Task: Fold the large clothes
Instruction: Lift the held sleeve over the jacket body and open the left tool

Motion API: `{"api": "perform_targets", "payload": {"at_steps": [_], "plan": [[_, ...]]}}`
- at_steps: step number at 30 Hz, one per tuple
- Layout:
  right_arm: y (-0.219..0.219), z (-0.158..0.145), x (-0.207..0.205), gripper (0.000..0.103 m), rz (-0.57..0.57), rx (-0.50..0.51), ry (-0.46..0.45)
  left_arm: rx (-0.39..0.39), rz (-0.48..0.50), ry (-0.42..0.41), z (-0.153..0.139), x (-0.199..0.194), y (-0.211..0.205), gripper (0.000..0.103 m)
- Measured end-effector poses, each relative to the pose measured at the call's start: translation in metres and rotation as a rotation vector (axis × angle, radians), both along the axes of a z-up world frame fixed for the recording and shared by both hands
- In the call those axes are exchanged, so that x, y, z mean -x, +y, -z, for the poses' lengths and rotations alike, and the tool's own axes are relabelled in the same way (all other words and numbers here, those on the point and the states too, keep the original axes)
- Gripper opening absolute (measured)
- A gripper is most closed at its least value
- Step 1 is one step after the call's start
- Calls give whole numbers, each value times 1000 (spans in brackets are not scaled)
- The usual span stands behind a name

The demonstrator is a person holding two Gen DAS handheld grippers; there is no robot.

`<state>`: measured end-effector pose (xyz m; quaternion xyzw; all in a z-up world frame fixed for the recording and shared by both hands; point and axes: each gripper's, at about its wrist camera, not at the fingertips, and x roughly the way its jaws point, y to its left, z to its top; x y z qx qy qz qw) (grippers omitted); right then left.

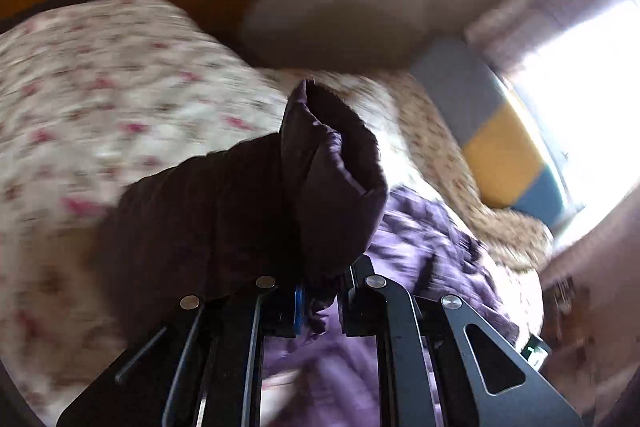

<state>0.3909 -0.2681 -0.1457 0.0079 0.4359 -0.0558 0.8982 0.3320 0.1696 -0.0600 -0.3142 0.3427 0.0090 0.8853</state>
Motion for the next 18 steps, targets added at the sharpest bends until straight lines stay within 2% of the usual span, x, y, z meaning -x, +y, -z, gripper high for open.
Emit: {"api": "perform_targets", "payload": {"at_steps": [9,15,18], "plan": [[2,0,0,101,3,-3,0,83,328,-17,4,-66,-146,12],[3,0,-1,101,6,-8,1,168,494,-9,16,-89,-213,12],[4,0,-2,101,6,-10,1,185,573,-11,20,-97,-239,12]]}}
